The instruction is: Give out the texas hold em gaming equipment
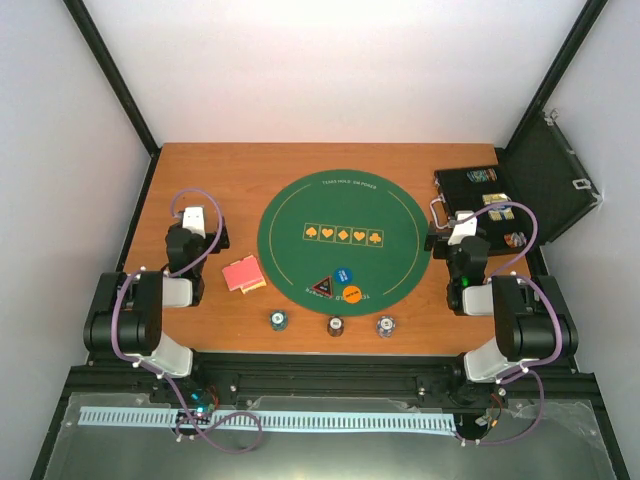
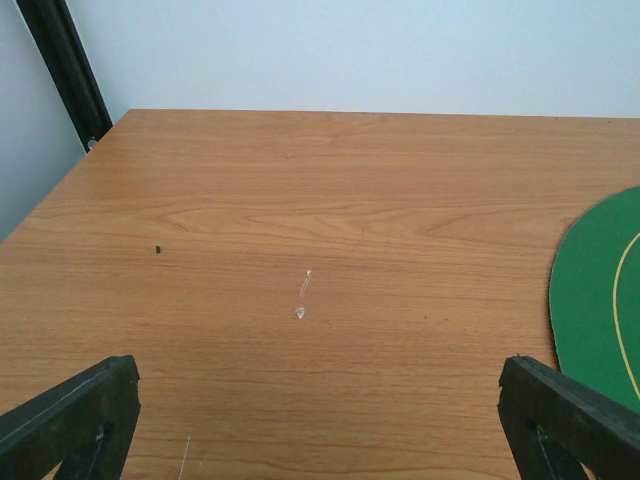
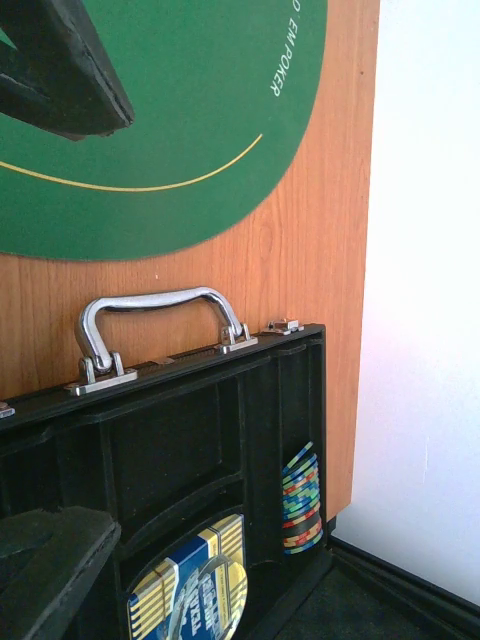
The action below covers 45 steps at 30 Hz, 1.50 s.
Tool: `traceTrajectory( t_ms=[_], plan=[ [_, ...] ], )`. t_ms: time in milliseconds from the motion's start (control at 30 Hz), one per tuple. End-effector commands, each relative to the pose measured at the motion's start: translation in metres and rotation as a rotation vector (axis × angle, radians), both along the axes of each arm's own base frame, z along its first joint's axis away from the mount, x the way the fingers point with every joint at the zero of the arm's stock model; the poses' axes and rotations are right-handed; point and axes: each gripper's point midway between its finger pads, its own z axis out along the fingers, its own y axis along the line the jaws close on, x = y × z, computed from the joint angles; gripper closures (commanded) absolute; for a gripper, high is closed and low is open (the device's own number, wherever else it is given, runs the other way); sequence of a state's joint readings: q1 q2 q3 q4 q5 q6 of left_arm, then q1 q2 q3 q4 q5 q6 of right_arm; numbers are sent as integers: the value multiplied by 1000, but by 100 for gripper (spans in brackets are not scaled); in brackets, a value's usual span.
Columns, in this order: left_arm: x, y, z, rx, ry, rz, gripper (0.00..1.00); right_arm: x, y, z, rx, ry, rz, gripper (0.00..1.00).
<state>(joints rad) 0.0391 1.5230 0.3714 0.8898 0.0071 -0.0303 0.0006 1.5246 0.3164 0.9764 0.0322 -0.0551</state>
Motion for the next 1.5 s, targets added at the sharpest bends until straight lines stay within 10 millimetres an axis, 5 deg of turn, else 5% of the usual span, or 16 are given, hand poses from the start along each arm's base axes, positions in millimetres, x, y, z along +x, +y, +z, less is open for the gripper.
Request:
traceTrajectory(
  t_ms=[0, 267, 367, 500, 700, 900, 1067, 1267, 1467],
  plan=[
    [4, 1, 8, -8, -25, 5, 0, 3, -1, 9, 7, -33, -3, 0],
    [5, 1, 9, -9, -27, 6, 0, 3, -3, 9, 16, -33, -11, 0],
    [11, 8, 13, -34, 15, 31, 0, 4, -32, 22, 47, -24, -189, 0],
    [27, 27, 35, -108, 129, 54, 0, 0, -57, 28, 133, 98, -345, 0],
    [14, 31, 82, -138, 256, -94, 0, -7, -64, 68, 344, 202, -444, 0],
    [-48, 25, 103, -83, 523, -265, 0, -19, 40, 99, 313, 299, -51, 0],
    [-102, 43, 113, 4, 631, -251, 0, -72, 148, 100, 181, 412, 173, 8],
    [-137, 34, 136, 81, 579, -256, 0, -125, 224, 51, 97, 608, 339, 23],
    [-118, 31, 122, -52, 596, -267, 0, -135, 276, 8, 0, 719, 429, 37]
  ],
)
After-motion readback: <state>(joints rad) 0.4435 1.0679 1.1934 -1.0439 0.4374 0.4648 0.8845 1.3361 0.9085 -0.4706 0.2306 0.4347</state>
